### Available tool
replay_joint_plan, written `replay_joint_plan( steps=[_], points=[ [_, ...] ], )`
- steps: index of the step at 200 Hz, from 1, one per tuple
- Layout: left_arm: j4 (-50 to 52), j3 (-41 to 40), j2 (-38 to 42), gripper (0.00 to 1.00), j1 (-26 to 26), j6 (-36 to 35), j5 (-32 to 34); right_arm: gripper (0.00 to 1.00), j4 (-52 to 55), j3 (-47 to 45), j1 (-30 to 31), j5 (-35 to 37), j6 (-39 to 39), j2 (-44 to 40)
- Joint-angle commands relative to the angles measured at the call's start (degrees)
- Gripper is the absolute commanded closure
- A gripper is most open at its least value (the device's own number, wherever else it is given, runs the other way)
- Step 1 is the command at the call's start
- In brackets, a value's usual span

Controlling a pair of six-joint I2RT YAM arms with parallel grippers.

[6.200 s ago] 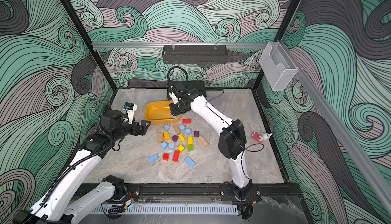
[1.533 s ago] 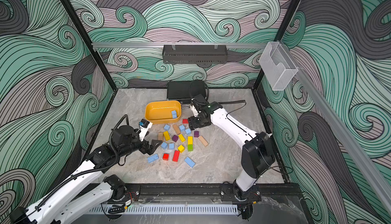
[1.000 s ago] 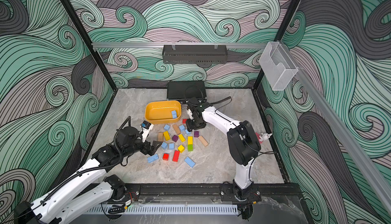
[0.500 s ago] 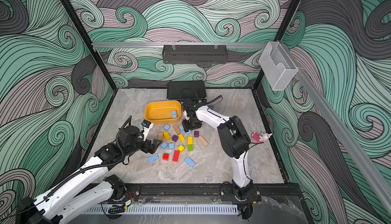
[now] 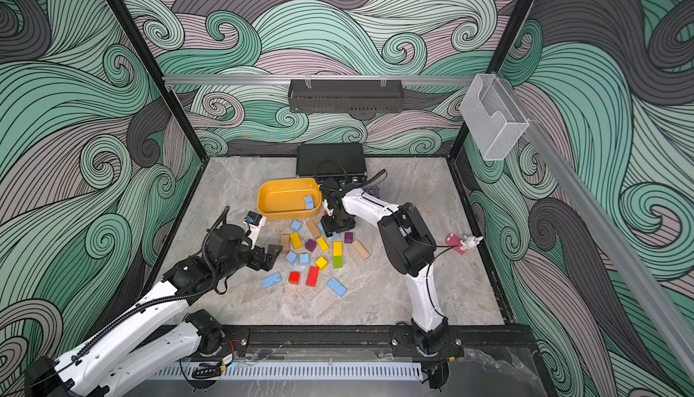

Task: Pick out the blue building blocks
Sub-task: Pick up the building block from the center of the board.

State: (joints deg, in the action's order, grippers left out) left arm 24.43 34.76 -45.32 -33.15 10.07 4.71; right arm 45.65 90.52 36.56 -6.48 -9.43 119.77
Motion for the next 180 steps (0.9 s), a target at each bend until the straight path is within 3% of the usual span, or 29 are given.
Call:
replay_joint_plan(
  steps=[1,97,180],
  points=[
    [0.83,1.44,-0.52,0.01,-0.15,1.08,1.26,0.38,0.96,1.76,0.36,1.49,0.03,1.35],
    [0.97,2.11,-1.62,0.01,-0.15,0.63,1.83,0.51,1.07,2.73,0.45,4.8,-0.86,3.78],
    [0.55,3.01,-2.78,0.01,-0.07,0.39,1.99,0.73,0.97,0.92,0.55,5.34,-1.46,0.97]
  ],
)
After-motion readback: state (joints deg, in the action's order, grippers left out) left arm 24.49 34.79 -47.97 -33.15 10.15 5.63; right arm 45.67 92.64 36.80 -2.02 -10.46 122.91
